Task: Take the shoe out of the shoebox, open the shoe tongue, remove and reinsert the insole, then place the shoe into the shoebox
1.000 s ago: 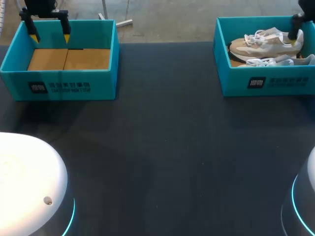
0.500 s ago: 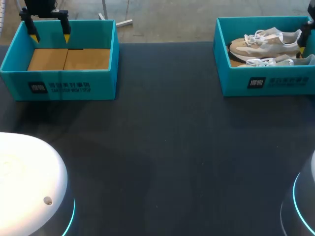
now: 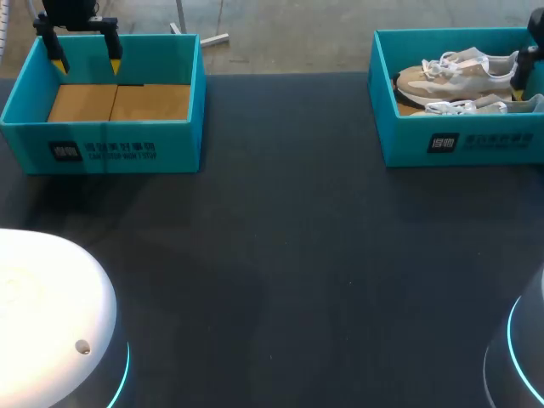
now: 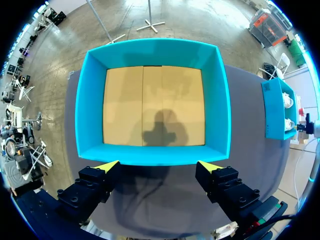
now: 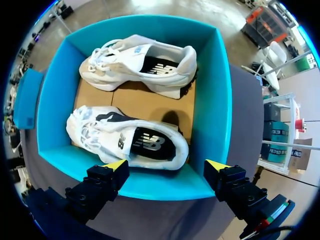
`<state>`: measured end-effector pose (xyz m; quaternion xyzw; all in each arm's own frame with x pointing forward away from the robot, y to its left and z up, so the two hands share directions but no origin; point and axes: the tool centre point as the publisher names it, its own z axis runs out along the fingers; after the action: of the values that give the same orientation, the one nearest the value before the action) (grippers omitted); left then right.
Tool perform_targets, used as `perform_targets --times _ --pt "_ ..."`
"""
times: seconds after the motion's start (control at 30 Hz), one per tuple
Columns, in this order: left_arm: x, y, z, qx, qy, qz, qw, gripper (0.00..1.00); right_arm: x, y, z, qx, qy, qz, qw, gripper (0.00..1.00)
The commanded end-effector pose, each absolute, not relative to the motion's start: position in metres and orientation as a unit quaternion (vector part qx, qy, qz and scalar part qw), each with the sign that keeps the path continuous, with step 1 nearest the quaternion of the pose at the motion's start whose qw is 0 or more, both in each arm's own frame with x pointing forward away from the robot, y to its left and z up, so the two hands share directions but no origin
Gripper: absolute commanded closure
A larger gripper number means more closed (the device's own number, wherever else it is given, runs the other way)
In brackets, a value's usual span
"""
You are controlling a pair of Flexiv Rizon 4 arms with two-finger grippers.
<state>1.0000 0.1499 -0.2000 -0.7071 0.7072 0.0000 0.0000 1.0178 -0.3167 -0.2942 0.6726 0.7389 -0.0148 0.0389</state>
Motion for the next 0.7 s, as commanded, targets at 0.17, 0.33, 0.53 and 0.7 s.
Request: perform_targets --times 0.17,0.33,0.53,0.7 --pt "1.000 0.150 -0.200 -0.707 0.707 0.000 0.000 0.00 1.018 -0.321 -0.303 0.674 0.738 -0.015 0.041 0.05" --pt "1.000 0.150 -0.200 -0.707 0.707 0.000 0.000 0.00 1.017 -0.324 -0.312 0.673 0.738 -0.025 0.039 0.03" --pt "1.000 0.150 -0.200 -0.707 0.707 0.000 0.000 0.00 1.018 -0.326 -0.318 0.673 0.738 -0.030 0.038 0.08" --pt "1.000 0.150 -0.200 -0.707 0.707 0.000 0.000 0.00 1.020 -0.326 -0.321 0.670 0.740 -0.036 0.041 0.09"
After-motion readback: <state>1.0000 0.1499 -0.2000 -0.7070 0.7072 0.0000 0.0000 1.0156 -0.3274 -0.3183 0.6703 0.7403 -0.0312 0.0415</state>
